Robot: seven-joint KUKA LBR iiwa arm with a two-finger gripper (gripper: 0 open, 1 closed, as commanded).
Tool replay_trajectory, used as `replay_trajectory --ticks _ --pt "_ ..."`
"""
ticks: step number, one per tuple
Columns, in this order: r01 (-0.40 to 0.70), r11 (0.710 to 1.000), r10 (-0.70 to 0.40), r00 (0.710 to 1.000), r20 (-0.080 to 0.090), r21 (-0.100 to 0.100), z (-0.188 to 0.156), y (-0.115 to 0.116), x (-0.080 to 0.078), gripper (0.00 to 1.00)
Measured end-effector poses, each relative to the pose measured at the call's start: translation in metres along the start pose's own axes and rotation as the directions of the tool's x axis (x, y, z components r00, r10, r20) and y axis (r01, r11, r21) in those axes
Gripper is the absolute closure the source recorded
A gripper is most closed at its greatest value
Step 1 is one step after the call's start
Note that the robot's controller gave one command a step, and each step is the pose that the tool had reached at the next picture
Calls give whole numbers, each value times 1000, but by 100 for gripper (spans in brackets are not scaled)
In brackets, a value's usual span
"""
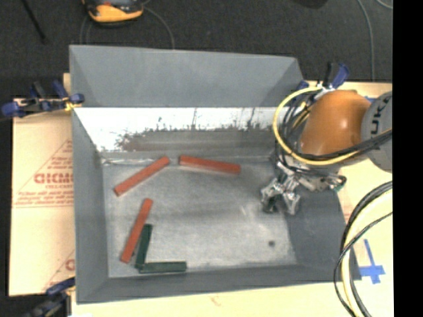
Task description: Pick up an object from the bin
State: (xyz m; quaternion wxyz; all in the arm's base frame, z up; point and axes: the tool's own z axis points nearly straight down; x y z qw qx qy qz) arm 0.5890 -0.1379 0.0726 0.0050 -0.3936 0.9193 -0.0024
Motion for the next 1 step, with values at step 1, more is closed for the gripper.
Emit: replay_trajectory --ticks 1 --pt "-23 1000 23 1000 -3 -5 -120 10 -29 100"
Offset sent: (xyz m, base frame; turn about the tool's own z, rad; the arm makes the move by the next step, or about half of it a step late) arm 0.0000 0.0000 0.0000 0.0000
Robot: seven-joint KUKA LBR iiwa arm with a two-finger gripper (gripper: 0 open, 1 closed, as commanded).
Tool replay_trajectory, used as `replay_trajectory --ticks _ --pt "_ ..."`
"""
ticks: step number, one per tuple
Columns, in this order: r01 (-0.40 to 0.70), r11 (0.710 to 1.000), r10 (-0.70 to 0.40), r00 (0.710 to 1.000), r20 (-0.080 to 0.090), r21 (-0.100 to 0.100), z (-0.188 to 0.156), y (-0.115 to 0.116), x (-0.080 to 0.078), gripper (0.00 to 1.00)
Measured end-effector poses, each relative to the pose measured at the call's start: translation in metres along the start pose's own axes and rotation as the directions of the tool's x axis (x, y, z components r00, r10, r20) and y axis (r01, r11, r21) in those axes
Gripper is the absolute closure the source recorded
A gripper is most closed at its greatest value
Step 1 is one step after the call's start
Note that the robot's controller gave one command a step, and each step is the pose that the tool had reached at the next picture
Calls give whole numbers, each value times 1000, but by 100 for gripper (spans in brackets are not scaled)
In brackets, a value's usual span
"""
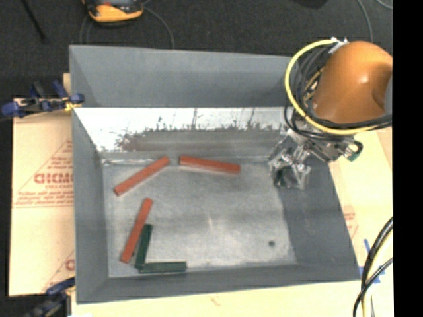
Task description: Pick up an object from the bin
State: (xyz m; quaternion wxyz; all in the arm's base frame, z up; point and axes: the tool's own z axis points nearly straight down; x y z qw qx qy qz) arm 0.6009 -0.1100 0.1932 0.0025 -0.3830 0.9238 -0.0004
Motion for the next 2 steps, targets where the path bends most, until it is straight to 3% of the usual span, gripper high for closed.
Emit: replay_trajectory --ticks 1,2 --pt "-1 1000 1 1000 0 -1 0 0 0 100" --pt "85 996 -85 996 -3 -3 -41 -4 -4 100"
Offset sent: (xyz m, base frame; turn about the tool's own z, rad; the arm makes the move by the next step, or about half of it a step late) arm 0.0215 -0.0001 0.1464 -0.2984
